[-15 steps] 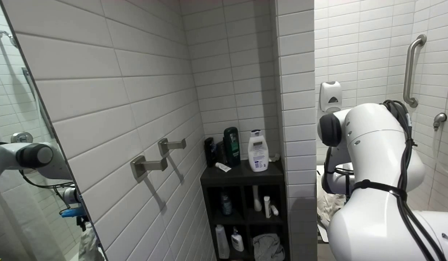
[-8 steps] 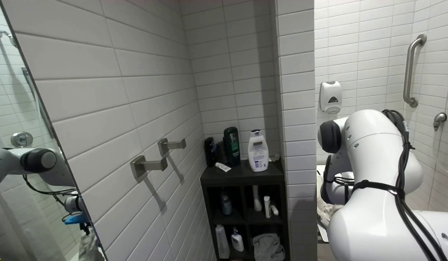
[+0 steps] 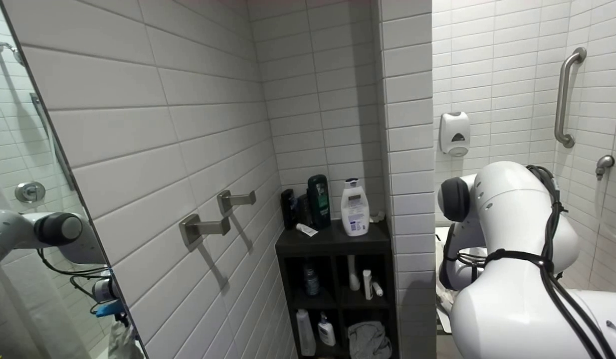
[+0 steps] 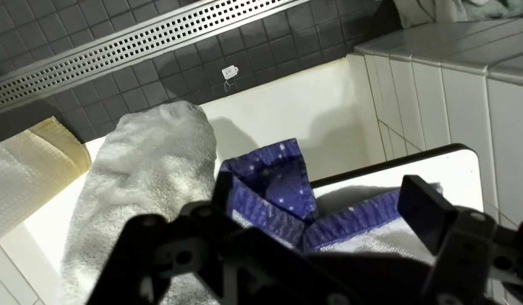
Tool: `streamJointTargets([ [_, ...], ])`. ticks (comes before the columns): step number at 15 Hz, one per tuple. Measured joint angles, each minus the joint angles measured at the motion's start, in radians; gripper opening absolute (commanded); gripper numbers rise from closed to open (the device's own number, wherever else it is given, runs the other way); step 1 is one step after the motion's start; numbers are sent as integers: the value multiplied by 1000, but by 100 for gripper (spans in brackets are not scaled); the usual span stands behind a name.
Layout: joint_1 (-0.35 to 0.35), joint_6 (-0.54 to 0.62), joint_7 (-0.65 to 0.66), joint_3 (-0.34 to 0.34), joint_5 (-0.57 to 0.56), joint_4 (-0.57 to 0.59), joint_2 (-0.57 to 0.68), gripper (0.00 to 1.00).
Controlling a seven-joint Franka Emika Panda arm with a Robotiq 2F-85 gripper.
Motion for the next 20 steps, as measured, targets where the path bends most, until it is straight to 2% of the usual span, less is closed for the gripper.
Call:
streamJointTargets([
  [10, -3, 115, 162, 3, 43, 160, 154, 100],
  [20, 4, 116, 282, 12, 62, 318, 280, 100],
])
